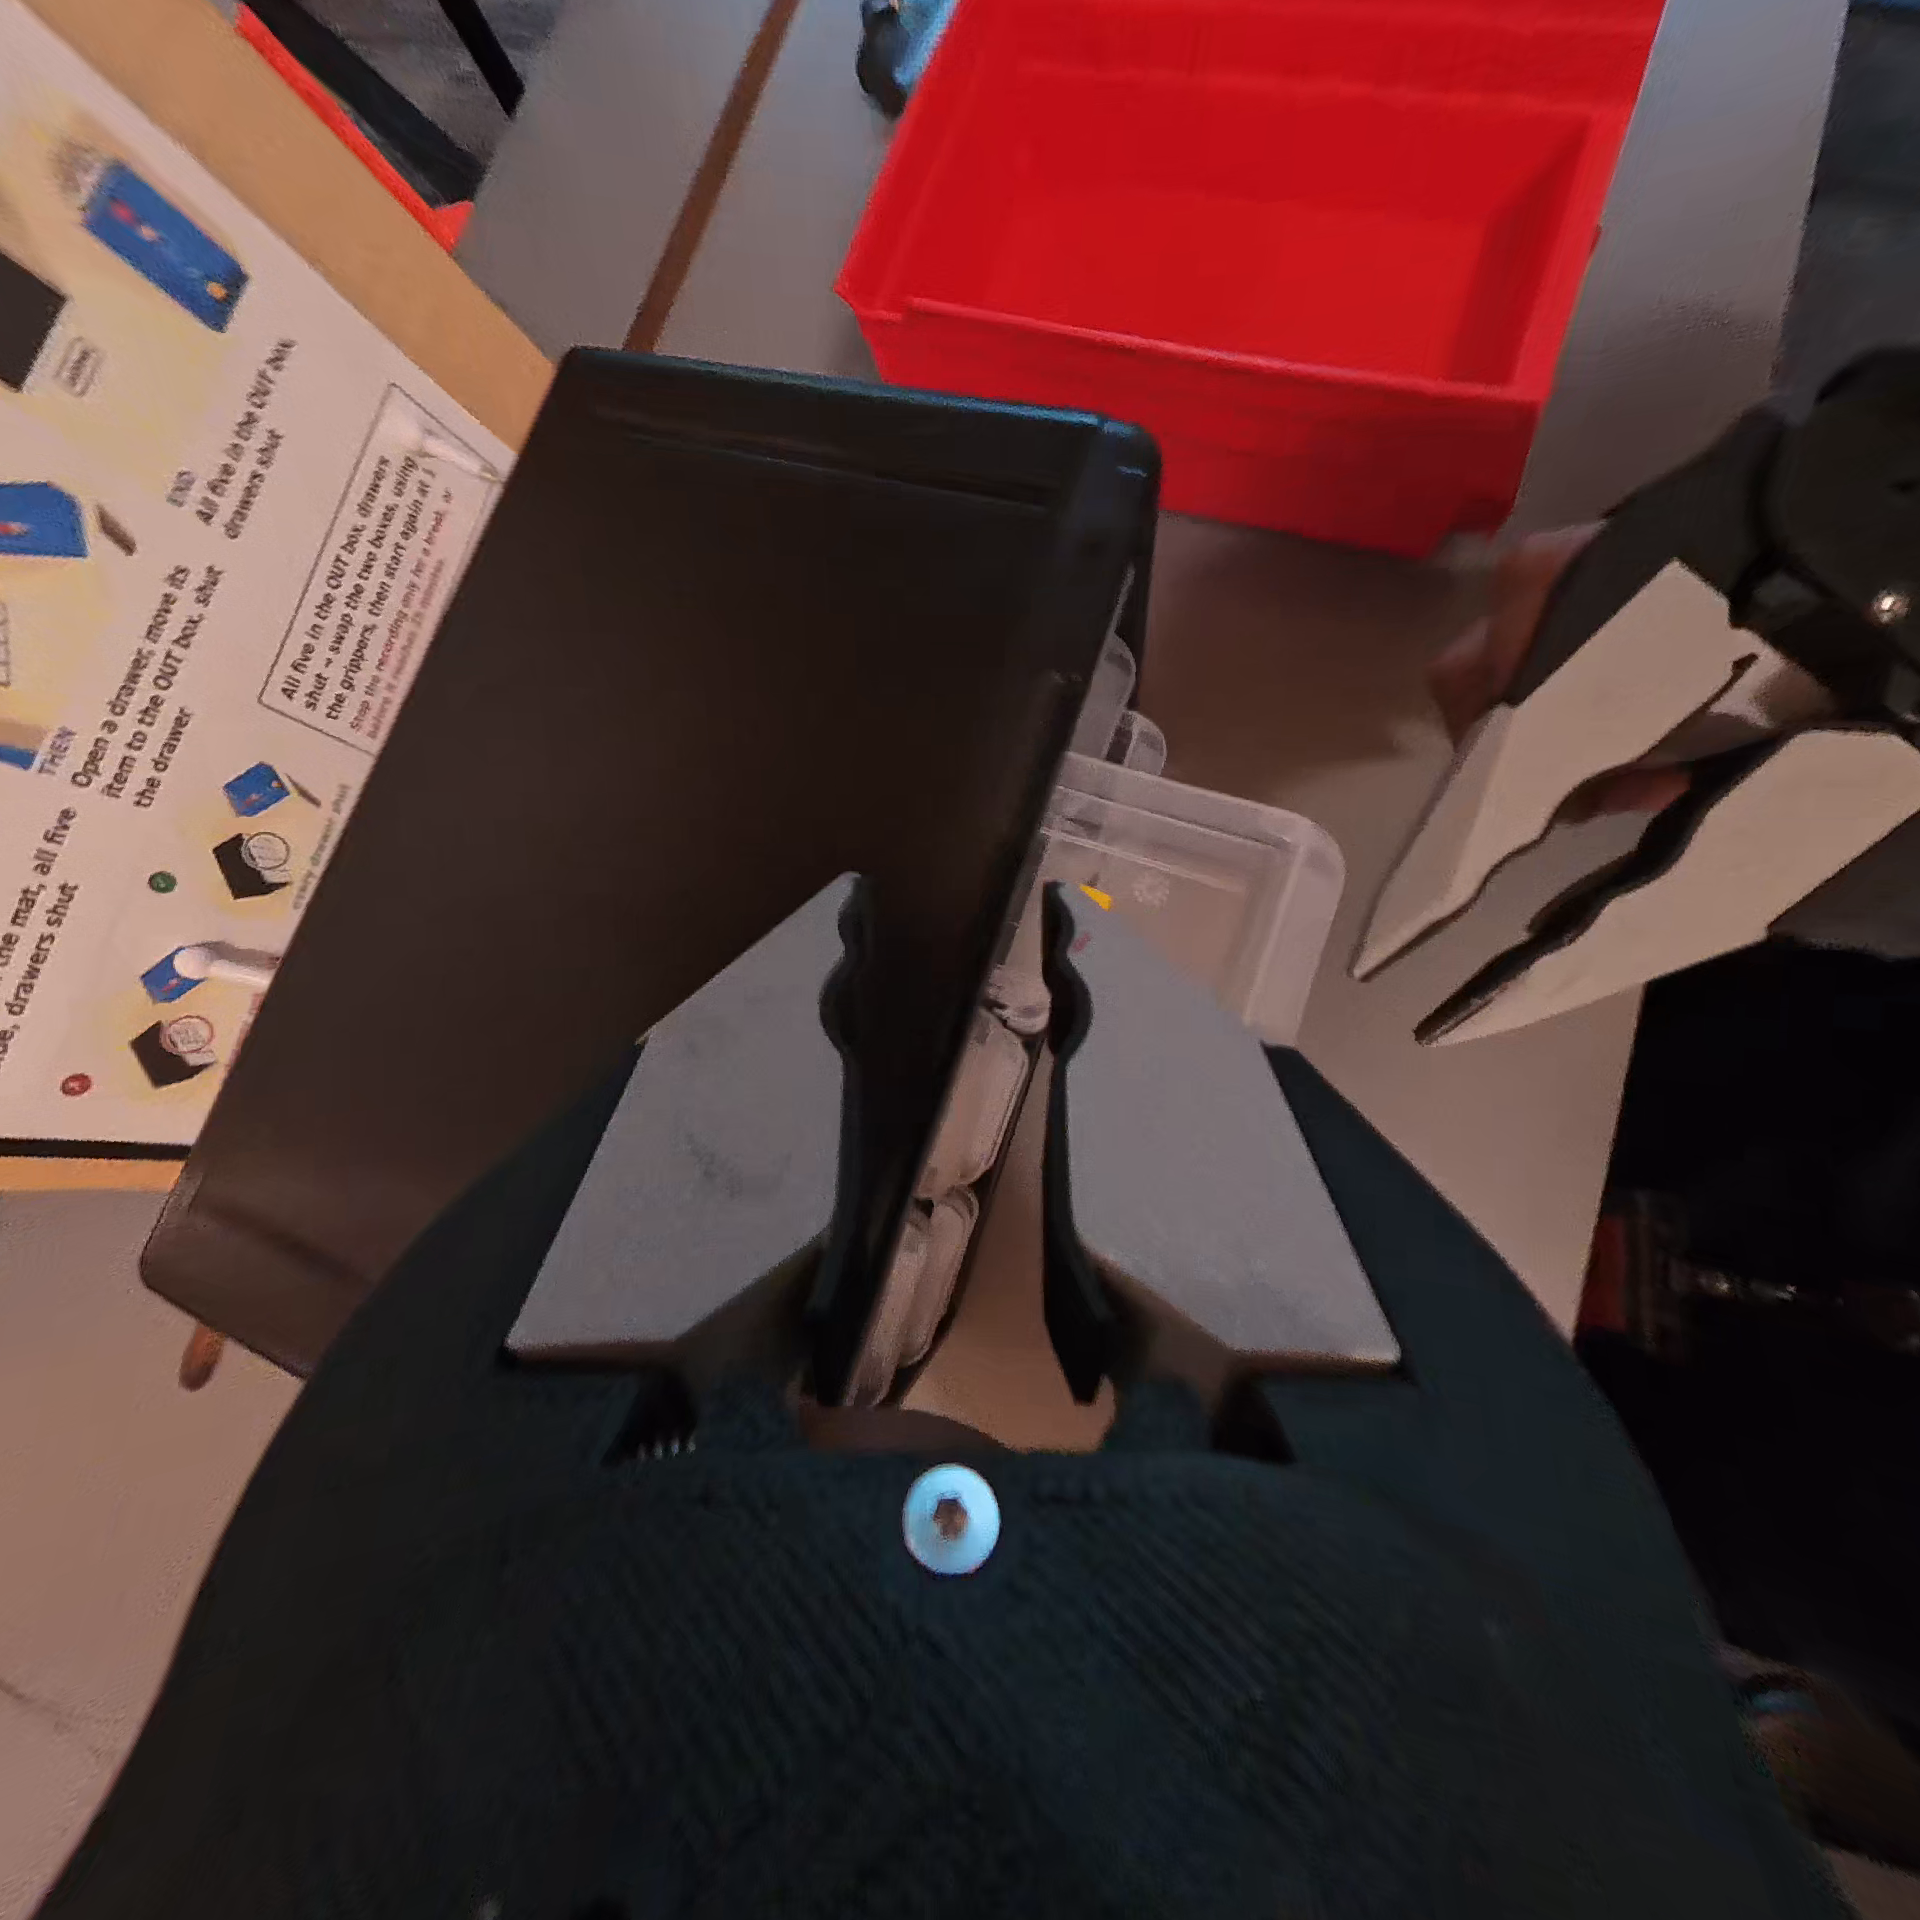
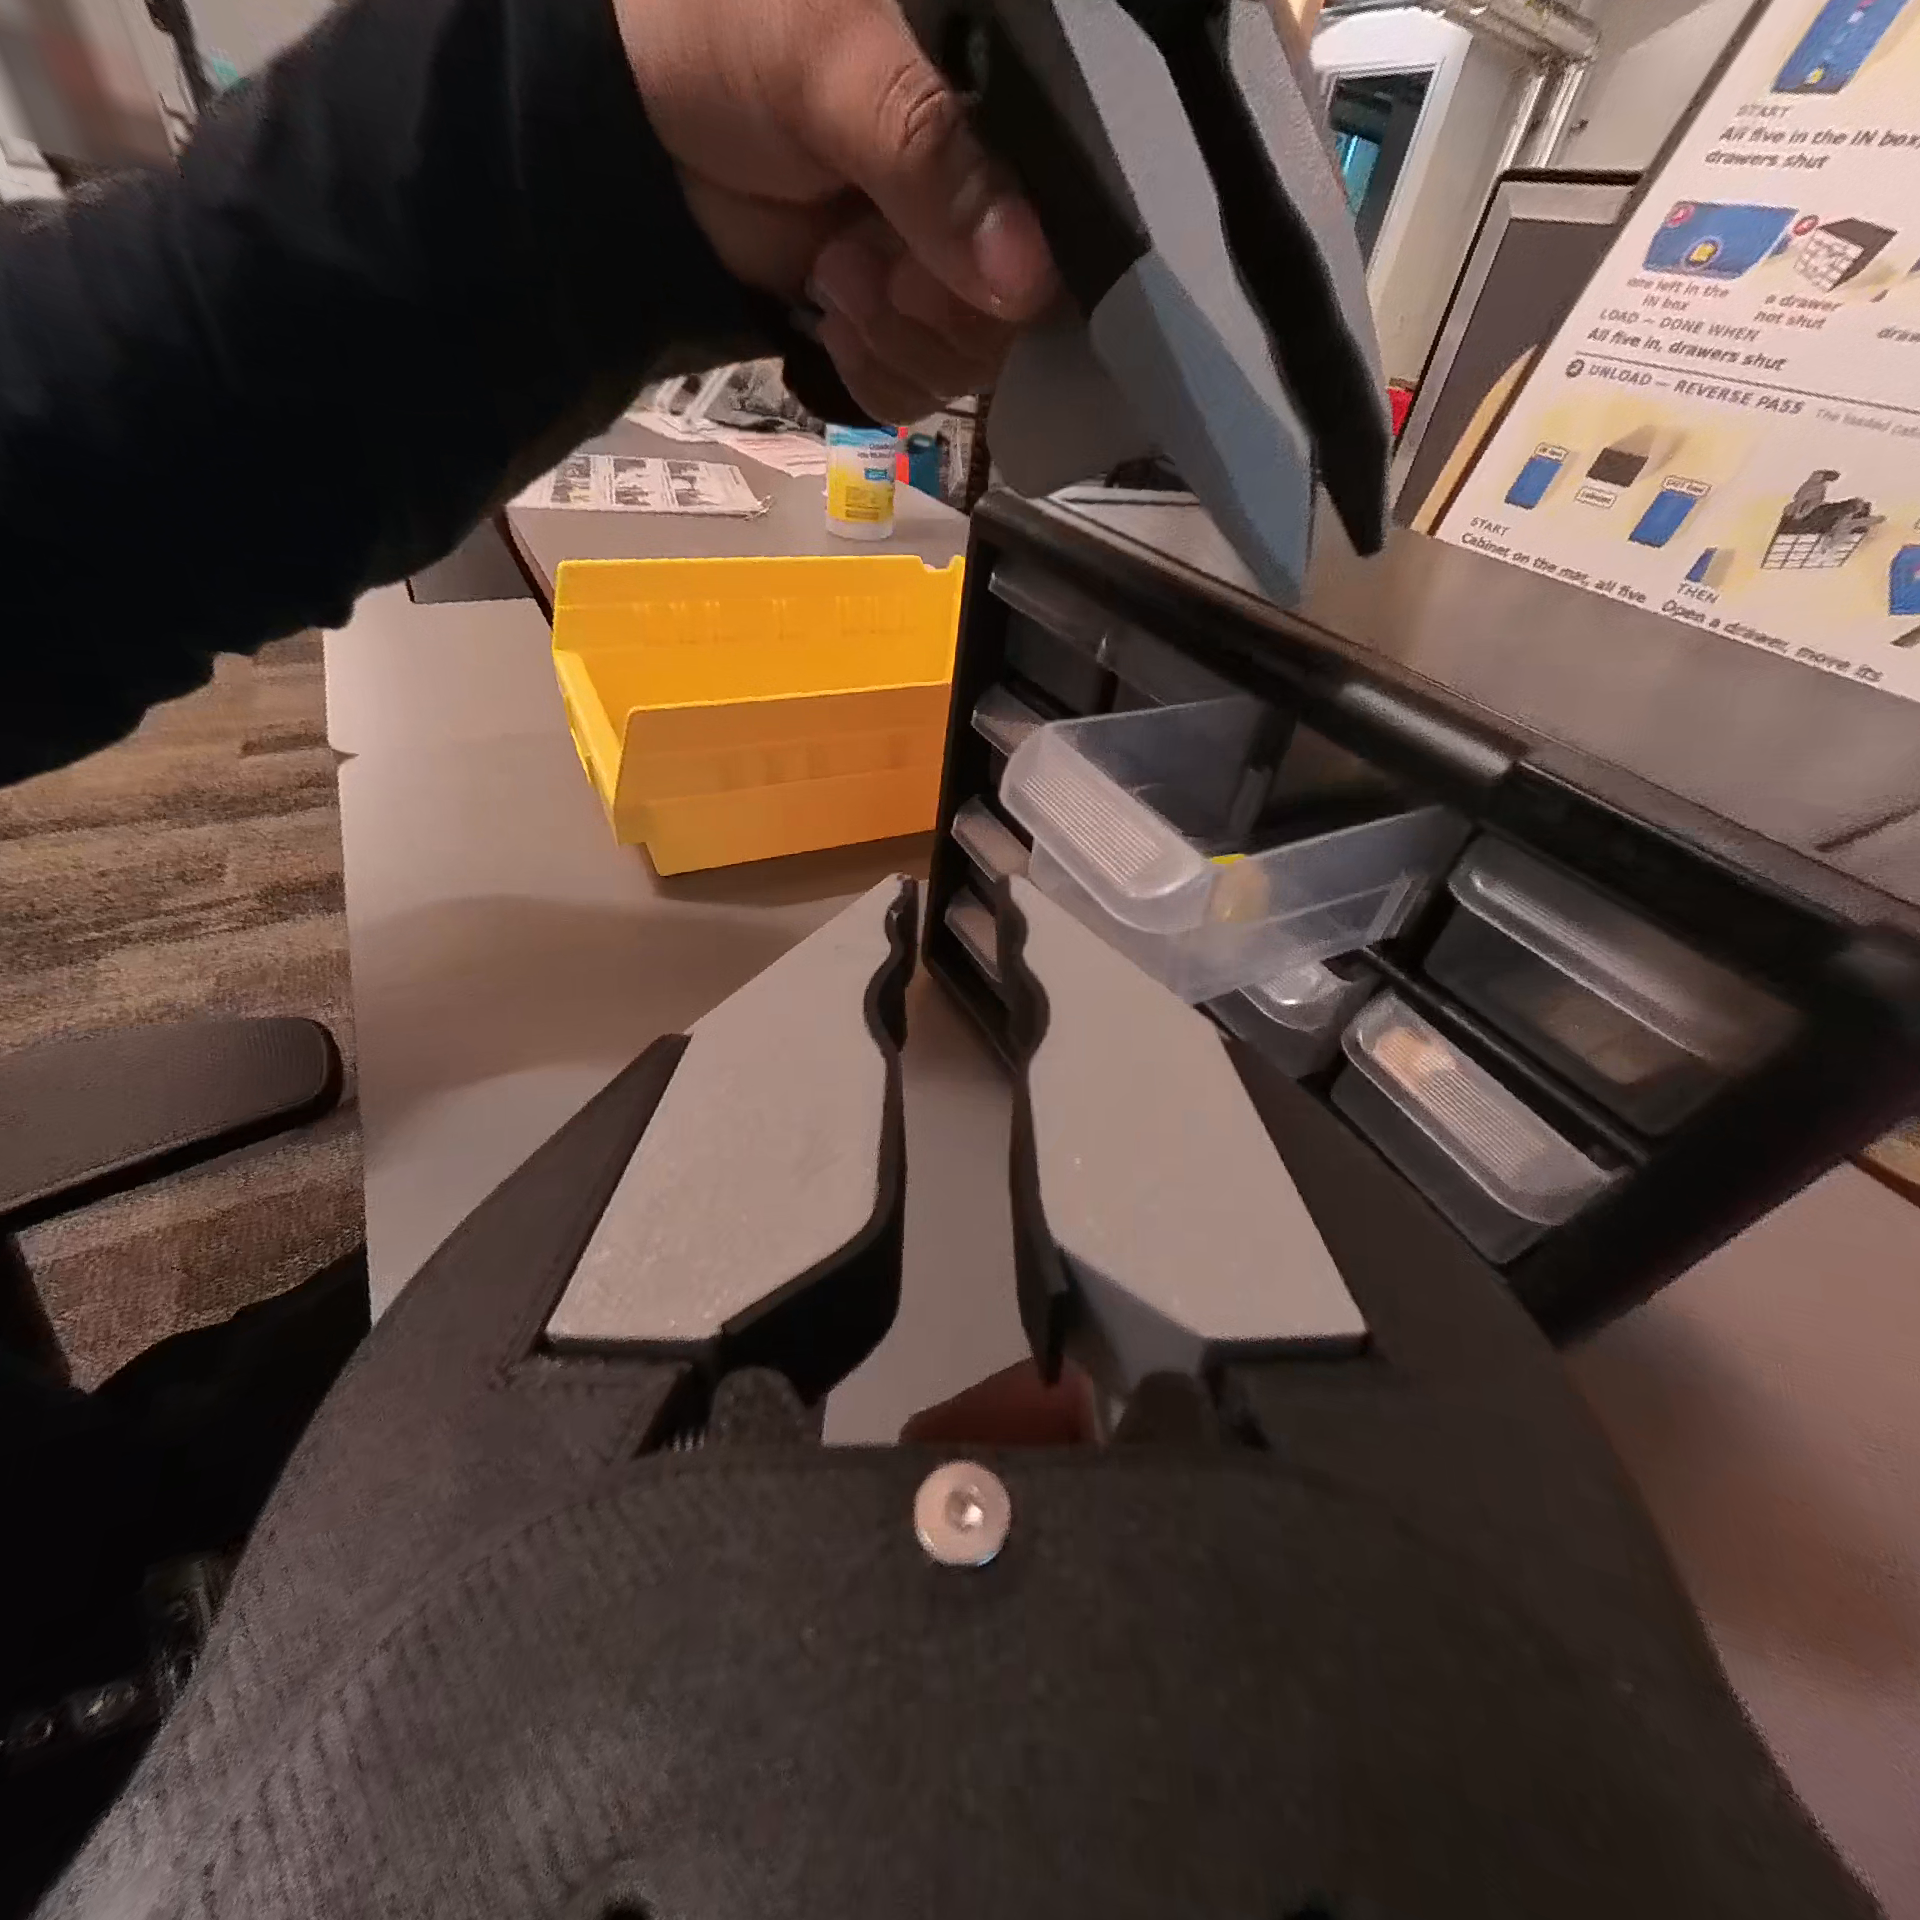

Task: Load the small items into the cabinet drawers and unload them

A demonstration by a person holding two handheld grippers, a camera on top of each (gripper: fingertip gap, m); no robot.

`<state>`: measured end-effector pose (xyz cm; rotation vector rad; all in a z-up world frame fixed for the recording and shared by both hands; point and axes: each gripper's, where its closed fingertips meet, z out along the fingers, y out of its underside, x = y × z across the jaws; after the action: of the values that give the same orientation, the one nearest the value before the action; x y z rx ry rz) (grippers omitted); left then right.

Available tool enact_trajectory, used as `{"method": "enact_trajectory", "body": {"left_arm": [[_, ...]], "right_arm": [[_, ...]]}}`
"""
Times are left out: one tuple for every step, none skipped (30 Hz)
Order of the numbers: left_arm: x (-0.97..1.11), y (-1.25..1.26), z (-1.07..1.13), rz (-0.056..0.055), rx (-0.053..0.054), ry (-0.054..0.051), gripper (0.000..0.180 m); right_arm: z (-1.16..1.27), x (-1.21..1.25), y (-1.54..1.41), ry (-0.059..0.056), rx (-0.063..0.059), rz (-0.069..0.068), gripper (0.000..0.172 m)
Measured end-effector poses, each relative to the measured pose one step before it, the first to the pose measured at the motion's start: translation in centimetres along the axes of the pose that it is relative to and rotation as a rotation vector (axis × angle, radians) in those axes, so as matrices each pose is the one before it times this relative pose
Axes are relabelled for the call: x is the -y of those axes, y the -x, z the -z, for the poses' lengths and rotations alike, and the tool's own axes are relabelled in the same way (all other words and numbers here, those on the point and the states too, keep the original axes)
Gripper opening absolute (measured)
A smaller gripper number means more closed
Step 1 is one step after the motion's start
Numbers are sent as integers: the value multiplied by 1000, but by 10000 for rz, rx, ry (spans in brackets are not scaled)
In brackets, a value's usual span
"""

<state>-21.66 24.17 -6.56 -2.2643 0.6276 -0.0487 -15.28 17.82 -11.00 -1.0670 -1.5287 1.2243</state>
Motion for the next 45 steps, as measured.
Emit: {"method": "enact_trajectory", "body": {"left_arm": [[112,517,319,277,-3,-281,31],[134,659,280,283,118,-275,30],[14,769,166,256,194,-178,27],[-157,811,15,191,250,-17,23],[-377,739,-181,107,257,148,19],[-561,596,-338,10,229,290,17],[-587,463,-418,-62,214,329,16],[-82,264,-260,-35,144,24,11],[-31,-29,-107,14,-43,36,9],[34,-122,1,23,-100,21,6],[-12,-66,12,-8,-56,39,5],[-16,-58,-11,-29,-34,8,4],[4,-111,-16,-34,-52,-3,2],[-4,-79,-5,-40,-27,-7,0],[9,14,-5,-37,31,-8,0],[6,-18,-3,-21,15,-6,0],[-3,-50,-10,-10,-7,-7,0],[9,15,-6,-3,29,-15,0],[8,-1,-12,13,22,-27,0],[-9,0,10,20,15,-40,0],[5,13,3,21,11,-54,0],[-7,7,-2,32,0,-55,0],[-5,8,13,33,-16,-47,0],[-10,-1,4,33,-30,-30,0],[-4,5,13,63,-31,-19,0],[6,42,5,83,-3,-24,0],[-12,115,35,62,49,-32,1],[-36,162,88,33,88,-38,5],[-89,171,152,31,91,-46,10],[-120,97,217,51,56,-59,16],[-172,-7,306,70,10,-83,24],[-178,-47,377,64,3,-137,28],[-167,-35,491,26,40,-190,30],[-221,1,565,-6,52,-190,32],[-253,-32,645,28,-16,-190,33],[-181,-45,704,140,-95,-241,34],[-119,39,774,244,-115,-273,36],[-180,150,807,254,-86,-231,38],[-251,312,837,209,9,-186,41],[-299,464,845,150,131,-153,42],[-338,506,867,109,183,-136,44],[-347,487,855,93,189,-134,46],[-353,417,850,88,165,-129,46],[-350,456,852,95,181,-118,47],[-354,549,838,104,205,-95,47]], "right_arm": [[-175,79,116,50,93,6,9],[-188,-4,105,69,93,21,8],[-190,-62,30,76,50,47,7],[-194,-85,-103,60,-7,60,7],[-174,-45,-207,21,-51,23,7],[-169,7,-256,-17,-43,-56,6],[-161,47,-273,-35,-13,-132,5],[-169,50,-293,-39,0,-165,3],[-161,46,-377,-34,-41,-156,3],[-175,0,-417,-12,-85,-102,2],[-164,-38,-391,7,-85,-32,2],[-167,-39,-378,20,-89,12,1],[-191,-40,-406,24,-112,44,1],[-210,-13,-495,20,-154,68,0],[-252,8,-625,3,-210,52,0],[-299,32,-711,-20,-237,-8,0],[-348,34,-654,-33,-182,-89,0],[-391,-1,-571,-27,-126,-161,0],[-388,-28,-599,-26,-148,-183,0],[-384,-92,-630,-8,-195,-150,0],[-381,-160,-524,13,-155,-77,0],[-363,-190,-136,10,55,-3,0],[-363,-172,88,-6,125,4,0],[-277,-37,95,-73,9,-5,0],[-156,-5,112,-50,-93,33,0],[-36,-49,361,2,9,119,0],[110,-46,662,-3,149,171,0],[207,-73,746,4,168,208,3],[273,-122,628,49,85,252,5],[293,-174,531,99,28,279,5],[314,-227,500,135,41,252,5],[292,-278,513,165,77,175,6],[261,-397,514,229,131,63,7],[204,-562,577,315,215,-67,9],[136,-665,609,352,275,-185,11],[94,-701,677,342,346,-243,13],[18,-784,757,394,411,-256,18],[-67,-925,789,493,446,-231,25],[-139,-991,754,540,402,-188,33],[-190,-970,638,503,308,-117,42],[-207,-832,443,404,160,-29,50],[-169,-632,229,247,12,73,53],[-103,-422,98,84,-69,170,54],[13,-267,29,-52,-91,207,55],[87,-146,-30,-146,-102,146,54]]}}
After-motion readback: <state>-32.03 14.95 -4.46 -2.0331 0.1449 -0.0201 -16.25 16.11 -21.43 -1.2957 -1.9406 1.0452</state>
